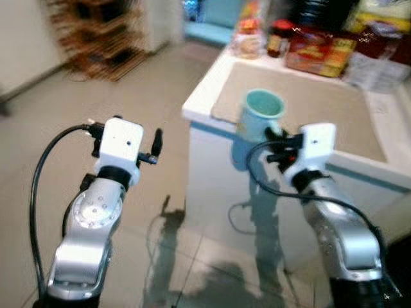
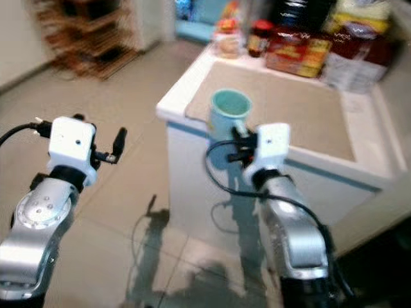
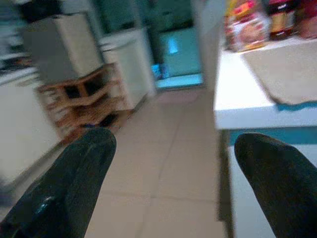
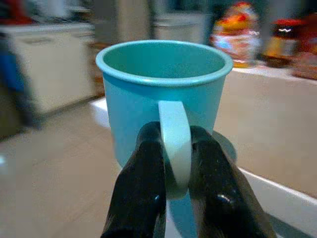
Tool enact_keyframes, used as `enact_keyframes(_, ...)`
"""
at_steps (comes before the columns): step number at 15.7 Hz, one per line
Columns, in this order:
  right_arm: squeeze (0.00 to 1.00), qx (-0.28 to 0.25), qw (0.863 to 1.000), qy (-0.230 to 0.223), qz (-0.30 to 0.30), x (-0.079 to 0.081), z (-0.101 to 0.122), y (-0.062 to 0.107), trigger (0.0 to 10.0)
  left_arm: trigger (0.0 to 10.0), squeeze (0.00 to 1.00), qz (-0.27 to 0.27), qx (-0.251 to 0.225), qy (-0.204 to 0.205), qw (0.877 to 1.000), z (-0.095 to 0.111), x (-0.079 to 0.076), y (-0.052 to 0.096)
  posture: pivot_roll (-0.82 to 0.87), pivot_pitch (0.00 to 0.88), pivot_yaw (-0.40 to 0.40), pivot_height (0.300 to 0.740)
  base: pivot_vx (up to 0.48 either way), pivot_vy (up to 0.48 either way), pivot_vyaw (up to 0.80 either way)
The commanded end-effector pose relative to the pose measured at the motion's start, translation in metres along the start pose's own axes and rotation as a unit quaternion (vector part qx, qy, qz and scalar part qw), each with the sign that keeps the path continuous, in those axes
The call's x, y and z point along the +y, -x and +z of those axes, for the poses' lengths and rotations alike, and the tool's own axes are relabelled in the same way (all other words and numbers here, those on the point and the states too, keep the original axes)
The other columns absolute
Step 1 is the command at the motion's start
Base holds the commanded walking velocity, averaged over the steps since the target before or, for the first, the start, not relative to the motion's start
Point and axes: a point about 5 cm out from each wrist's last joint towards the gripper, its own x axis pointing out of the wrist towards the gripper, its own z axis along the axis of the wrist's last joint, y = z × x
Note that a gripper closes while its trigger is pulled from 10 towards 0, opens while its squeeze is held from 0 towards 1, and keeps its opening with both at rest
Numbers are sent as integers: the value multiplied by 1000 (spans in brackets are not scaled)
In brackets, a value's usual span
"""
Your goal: Setting the table
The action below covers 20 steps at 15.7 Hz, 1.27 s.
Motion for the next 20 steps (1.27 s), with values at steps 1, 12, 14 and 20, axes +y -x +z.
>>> enact_keyframes(1, 0, -9, 1000, -7, -4, -8, 3, 4, 10000, 10000, 0, -11, -12, 3, 1000, 5, -5, 0, 119, 12, -49, 740, 0, -480, 0)
enact_keyframes(12, 0, -5, 982, -36, 186, 4, -1, 54, 10000, 10000, 0, -135, -15, 4, 991, -8, -10, 25, 111, 0, -40, 740, 0, -480, 0)
enact_keyframes(14, 0, 2, 978, -31, 204, 2, 0, 58, 10000, 10000, 0, -133, -14, 1, 991, -9, -7, 25, 112, 0, -41, 740, 0, -480, 0)
enact_keyframes(20, 0, 8, 976, -23, 215, -3, 2, 59, 10000, 10000, 0, -113, -19, -5, 993, -8, -2, 21, 113, 0, -40, 740, 0, -480, 0)
